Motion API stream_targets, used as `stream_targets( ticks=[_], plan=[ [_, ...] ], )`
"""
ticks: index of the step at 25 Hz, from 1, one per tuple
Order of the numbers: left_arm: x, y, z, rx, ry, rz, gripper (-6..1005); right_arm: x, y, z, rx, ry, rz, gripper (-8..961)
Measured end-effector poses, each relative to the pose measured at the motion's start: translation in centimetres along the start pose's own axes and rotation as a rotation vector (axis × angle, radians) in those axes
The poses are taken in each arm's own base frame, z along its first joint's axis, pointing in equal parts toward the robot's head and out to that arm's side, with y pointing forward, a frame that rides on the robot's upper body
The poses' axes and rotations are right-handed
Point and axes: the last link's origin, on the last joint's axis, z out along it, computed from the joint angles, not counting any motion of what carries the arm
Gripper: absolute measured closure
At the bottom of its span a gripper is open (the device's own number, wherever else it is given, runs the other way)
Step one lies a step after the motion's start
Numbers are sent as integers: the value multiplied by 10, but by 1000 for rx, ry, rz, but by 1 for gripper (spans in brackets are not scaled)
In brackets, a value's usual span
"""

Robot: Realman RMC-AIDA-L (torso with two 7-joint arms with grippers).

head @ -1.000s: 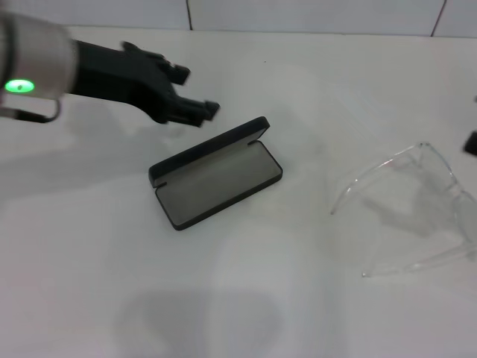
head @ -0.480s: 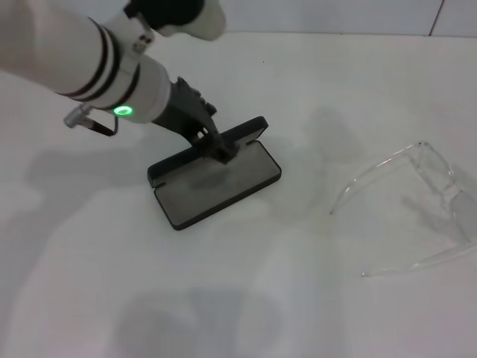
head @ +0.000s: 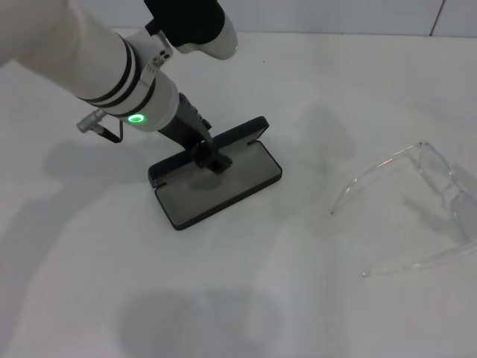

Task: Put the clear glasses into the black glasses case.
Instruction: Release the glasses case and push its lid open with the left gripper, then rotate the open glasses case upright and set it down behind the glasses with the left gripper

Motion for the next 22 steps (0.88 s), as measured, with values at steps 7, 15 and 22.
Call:
stream_targets(
  ticks=[7,15,22],
  plan=[
    [-1,1,3,-12,-28,-6,475,0,0,-1,2,-2,0,82],
    [0,7,4,-19,-43,14,665,2,1,-3,11,-6,5,82],
    [11,16,-3,-6,-12,73,770,0,4,-14,62,-81,-25,82]
  ],
)
